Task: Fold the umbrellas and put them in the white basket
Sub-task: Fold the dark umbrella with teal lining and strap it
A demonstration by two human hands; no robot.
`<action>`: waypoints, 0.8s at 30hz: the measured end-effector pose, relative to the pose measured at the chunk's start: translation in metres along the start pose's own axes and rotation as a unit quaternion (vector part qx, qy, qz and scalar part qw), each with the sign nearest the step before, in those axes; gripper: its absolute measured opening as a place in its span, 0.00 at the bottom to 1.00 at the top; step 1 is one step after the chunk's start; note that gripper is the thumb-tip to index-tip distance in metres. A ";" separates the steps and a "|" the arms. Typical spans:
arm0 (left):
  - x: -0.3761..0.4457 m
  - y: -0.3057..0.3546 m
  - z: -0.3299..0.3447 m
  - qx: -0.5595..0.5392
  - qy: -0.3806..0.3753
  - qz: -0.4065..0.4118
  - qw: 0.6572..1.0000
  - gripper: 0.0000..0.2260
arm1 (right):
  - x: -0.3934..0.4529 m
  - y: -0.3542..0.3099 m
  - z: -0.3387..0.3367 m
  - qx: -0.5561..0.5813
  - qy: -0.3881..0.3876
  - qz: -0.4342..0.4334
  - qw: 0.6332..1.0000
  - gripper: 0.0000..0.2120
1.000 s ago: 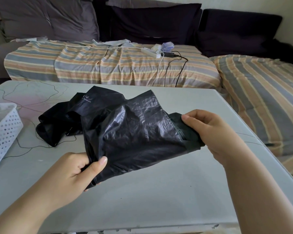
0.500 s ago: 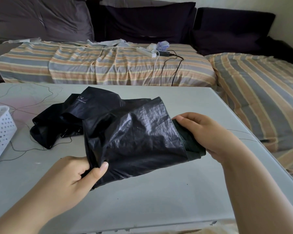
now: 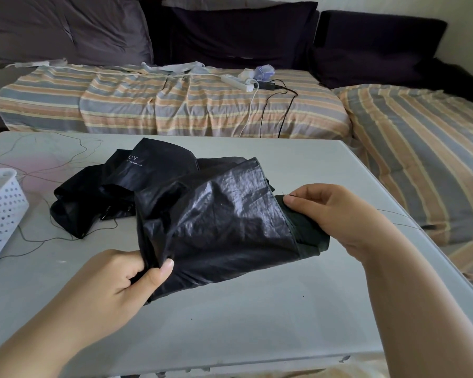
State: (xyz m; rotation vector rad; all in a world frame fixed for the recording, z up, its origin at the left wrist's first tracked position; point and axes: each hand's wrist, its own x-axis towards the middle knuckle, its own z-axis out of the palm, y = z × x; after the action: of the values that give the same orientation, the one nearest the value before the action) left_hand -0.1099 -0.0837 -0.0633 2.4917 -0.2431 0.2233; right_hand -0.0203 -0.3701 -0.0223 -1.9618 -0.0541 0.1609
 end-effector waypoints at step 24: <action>0.000 0.001 -0.006 -0.088 -0.037 -0.115 0.989 0.50 | -0.009 -0.010 0.009 -0.139 0.110 -0.250 0.952 0.09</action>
State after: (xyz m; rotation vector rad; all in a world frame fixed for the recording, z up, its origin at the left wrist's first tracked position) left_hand -0.1103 -0.0807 -0.0577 2.3290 -0.0035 0.0126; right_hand -0.0304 -0.3587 -0.0158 -2.1665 -0.4426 -0.4189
